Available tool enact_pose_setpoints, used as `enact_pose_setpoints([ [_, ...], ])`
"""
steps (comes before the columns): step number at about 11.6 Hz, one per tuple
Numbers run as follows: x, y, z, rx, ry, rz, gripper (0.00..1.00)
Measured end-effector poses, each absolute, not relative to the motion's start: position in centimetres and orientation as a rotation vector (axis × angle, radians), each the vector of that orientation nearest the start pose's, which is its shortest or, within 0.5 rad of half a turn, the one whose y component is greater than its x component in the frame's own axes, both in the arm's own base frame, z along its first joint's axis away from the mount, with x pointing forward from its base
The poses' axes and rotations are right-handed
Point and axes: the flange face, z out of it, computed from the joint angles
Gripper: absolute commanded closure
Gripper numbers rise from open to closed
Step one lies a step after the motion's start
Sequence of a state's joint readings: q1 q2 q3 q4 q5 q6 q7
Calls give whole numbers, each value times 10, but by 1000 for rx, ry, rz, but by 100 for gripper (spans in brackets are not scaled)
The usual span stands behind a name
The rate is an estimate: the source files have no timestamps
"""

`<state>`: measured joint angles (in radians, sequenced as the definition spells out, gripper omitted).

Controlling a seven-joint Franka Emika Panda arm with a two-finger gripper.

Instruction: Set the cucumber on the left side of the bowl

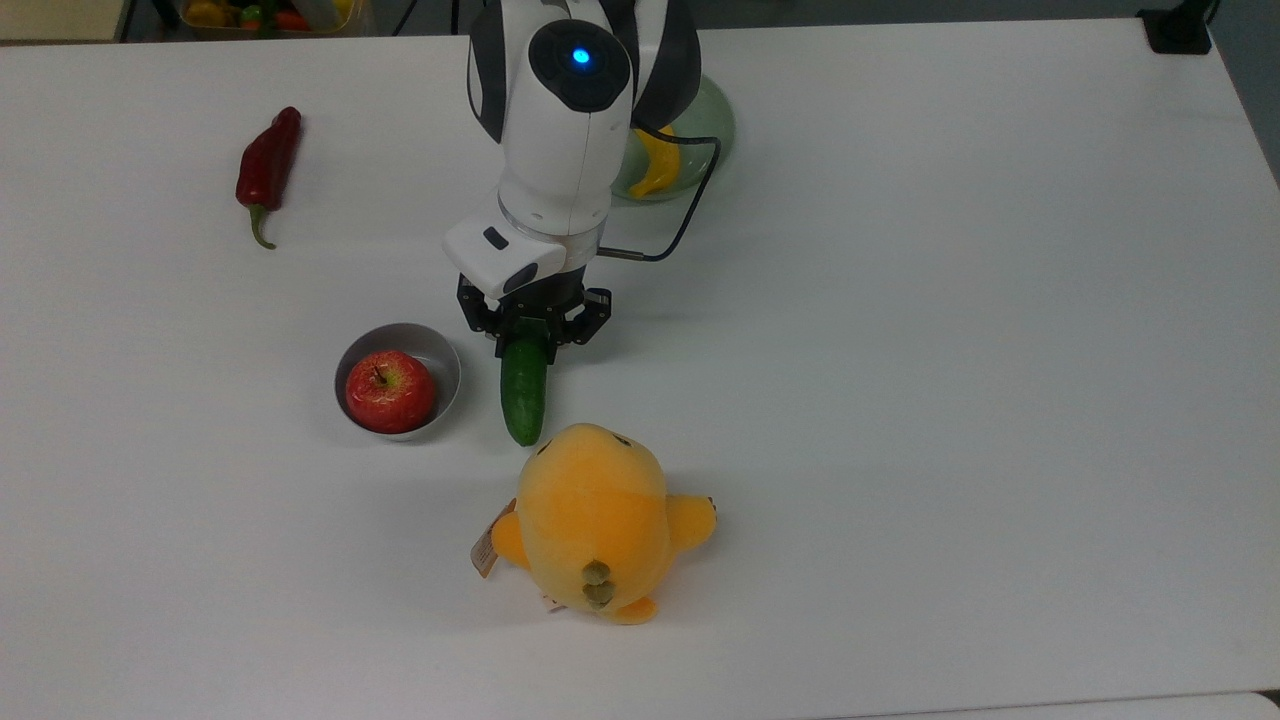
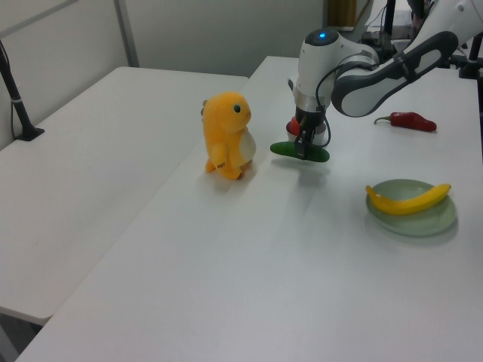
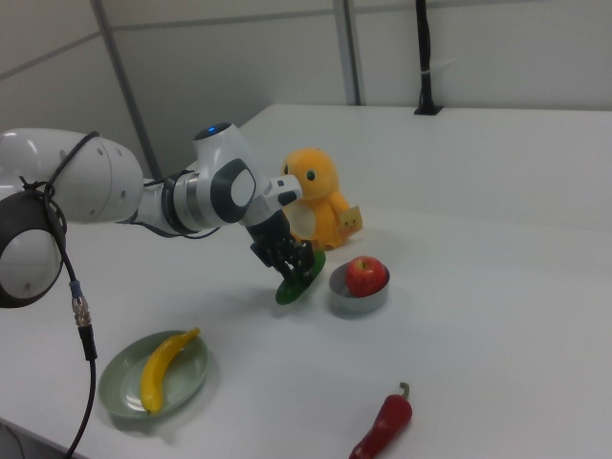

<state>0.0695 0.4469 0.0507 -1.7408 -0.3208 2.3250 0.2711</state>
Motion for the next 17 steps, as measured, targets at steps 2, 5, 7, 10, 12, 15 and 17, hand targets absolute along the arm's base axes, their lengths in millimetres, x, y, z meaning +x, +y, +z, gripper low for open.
enact_pose_setpoints([
  [2,671,72,335,-3322,-77,-301,0],
  [5,670,70,355,-3326,-63,-323,0],
  [7,658,66,394,-3318,24,-243,0],
  [10,629,84,453,-3257,89,-154,0],
  [12,604,97,496,-3237,82,-145,0],
  [15,578,99,528,-3189,107,-188,0],
  [17,572,96,541,-3164,129,-210,0],
])
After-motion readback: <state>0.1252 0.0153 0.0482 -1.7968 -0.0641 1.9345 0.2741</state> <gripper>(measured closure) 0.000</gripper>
